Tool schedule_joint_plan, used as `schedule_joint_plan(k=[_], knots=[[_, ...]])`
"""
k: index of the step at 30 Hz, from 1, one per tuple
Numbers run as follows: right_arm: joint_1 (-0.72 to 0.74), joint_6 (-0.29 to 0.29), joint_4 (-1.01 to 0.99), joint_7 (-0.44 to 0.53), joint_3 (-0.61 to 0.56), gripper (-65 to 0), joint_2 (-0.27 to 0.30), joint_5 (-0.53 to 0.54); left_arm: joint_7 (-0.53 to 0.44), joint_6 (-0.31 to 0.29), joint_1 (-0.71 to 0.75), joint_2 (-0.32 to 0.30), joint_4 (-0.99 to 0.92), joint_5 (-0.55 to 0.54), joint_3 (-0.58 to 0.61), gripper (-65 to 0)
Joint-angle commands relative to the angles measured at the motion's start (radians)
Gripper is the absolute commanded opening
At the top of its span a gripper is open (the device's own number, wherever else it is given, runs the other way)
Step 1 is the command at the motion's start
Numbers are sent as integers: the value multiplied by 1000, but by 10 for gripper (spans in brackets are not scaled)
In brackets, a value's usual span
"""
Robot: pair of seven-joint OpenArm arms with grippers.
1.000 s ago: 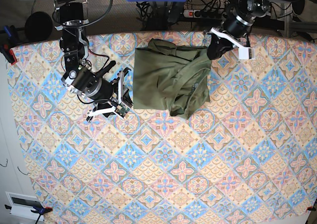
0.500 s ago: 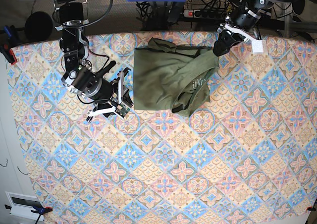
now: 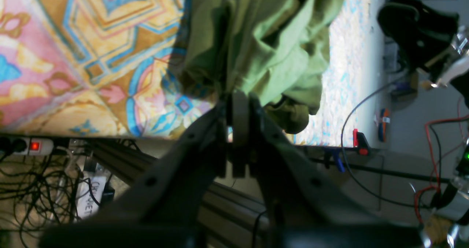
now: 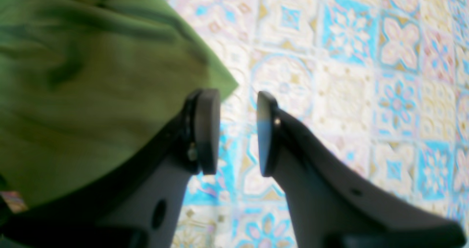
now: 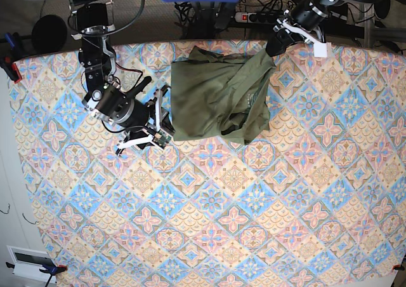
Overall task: Layout the t-shirt on the table in an organized manner, then fold the t-shirt properly
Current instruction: 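Hold the shirt edge with the right gripper and smooth it with the left, then grasp the shirt's side edges with both grippers and pull them flat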
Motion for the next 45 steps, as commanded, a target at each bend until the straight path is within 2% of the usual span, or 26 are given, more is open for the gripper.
schedule_joint_plan(k=[1,4,8,11,13,16,20,24,27,30,33,37,40,45], knots=[[17,-2,16,20,4,-493,4,11,-9,-14,11,-10,13,-13,-7,-650],[17,-2,16,20,4,-493,4,11,-9,-14,9,-33,13,27,-1,-650],[17,-2,16,18,4,-493,4,11,-4,-6,9,-35,13,122,2,-650],[14,-2,16,17,-5,-492,4,11,83,-6,5,-36,15,141,-7,-562],[17,-2,16,17,-39,-492,4,11,120,-9,3,-36,27,139,-7,-478],[14,-2,17,15,-76,-492,4,11,126,-9,11,-41,79,144,-7,-365],[14,-2,17,15,-107,-492,4,11,124,-11,39,-92,154,137,-7,-268],[14,-2,17,17,-144,-492,4,11,120,-11,40,-102,205,130,-56,-267],[14,-2,16,18,-176,-492,4,11,123,-11,23,-105,210,71,-113,-267],[13,-2,16,18,-213,-492,4,11,126,-9,-34,-112,210,16,-139,-267],[13,-2,13,18,-242,-492,4,11,126,-3,-109,-135,210,13,-134,-268],[11,-2,13,18,-289,-495,4,11,154,-2,-236,-132,207,16,-130,-268],[13,-2,-21,18,-340,-496,4,11,227,0,-354,-130,181,29,-91,-268],[16,-2,-116,20,-383,-497,4,8,232,55,-460,-130,139,173,36,-268]])
